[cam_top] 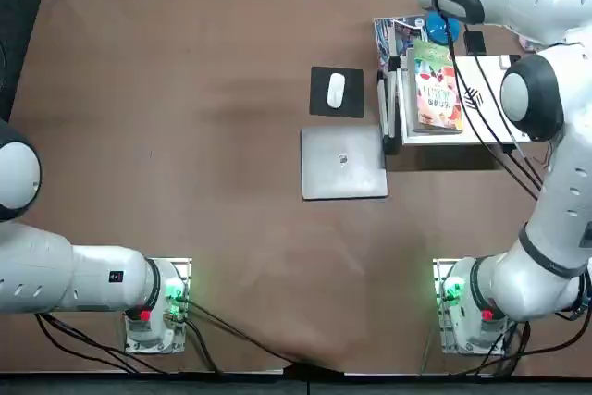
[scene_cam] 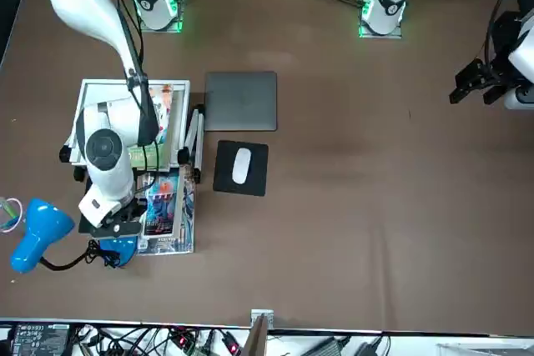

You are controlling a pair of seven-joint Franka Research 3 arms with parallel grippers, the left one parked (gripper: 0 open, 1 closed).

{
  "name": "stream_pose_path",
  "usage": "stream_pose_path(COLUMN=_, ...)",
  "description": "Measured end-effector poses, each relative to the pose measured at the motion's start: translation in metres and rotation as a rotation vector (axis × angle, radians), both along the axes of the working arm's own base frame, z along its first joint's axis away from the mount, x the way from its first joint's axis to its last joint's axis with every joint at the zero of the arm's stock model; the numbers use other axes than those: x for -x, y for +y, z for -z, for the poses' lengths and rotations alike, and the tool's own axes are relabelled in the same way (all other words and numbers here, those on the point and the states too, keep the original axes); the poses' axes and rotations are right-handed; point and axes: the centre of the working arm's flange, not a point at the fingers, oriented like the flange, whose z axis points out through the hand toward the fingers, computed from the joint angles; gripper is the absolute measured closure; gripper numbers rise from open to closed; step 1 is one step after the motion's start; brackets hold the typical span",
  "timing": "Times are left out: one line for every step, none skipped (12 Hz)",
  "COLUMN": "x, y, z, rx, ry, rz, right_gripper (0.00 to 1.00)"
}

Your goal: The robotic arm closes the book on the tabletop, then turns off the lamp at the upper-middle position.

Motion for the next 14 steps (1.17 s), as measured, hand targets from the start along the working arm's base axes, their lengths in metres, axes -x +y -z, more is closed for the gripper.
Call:
stream_pose_path(x=-0.002, y=-0.005, z=0.009, rx=0.007, ry=0.002, rz=-0.005, right_gripper=0.96)
stream_pose_path(x=-0.004, y=-0.010, z=0.018, rx=0.012, ry=0.007, rz=-0.016, right_gripper=0.97)
stream_pose_path(x=-0.006, y=-0.016, z=0.027, rx=0.019, ry=0.015, rz=-0.037, right_gripper=0.97)
stream_pose_path(x=-0.007, y=-0.023, z=0.033, rx=0.026, ry=0.027, rz=-0.066, right_gripper=0.98)
stream_pose_path(x=-0.009, y=-0.033, z=0.042, rx=0.036, ry=0.046, rz=-0.111, right_gripper=0.99)
stream_pose_path(x=-0.010, y=-0.035, z=0.044, rx=0.039, ry=0.047, rz=-0.125, right_gripper=0.99)
stream_pose_path(x=-0.011, y=-0.036, z=0.047, rx=0.042, ry=0.050, rz=-0.145, right_gripper=0.99)
stream_pose_path(x=-0.011, y=-0.036, z=0.050, rx=0.045, ry=0.054, rz=-0.164, right_gripper=0.99)
stream_pose_path(x=-0.012, y=-0.038, z=0.054, rx=0.048, ry=0.060, rz=-0.181, right_gripper=0.99)
stream_pose_path(x=-0.012, y=-0.041, z=0.057, rx=0.050, ry=0.064, rz=-0.196, right_gripper=0.99)
stream_pose_path(x=-0.013, y=-0.044, z=0.061, rx=0.051, ry=0.067, rz=-0.211, right_gripper=0.99)
stream_pose_path(x=-0.013, y=-0.046, z=0.065, rx=0.051, ry=0.068, rz=-0.221, right_gripper=0.99)
stream_pose_path(x=-0.012, y=-0.047, z=0.070, rx=0.051, ry=0.069, rz=-0.229, right_gripper=0.99)
stream_pose_path(x=-0.011, y=-0.047, z=0.077, rx=0.052, ry=0.072, rz=-0.237, right_gripper=0.99)
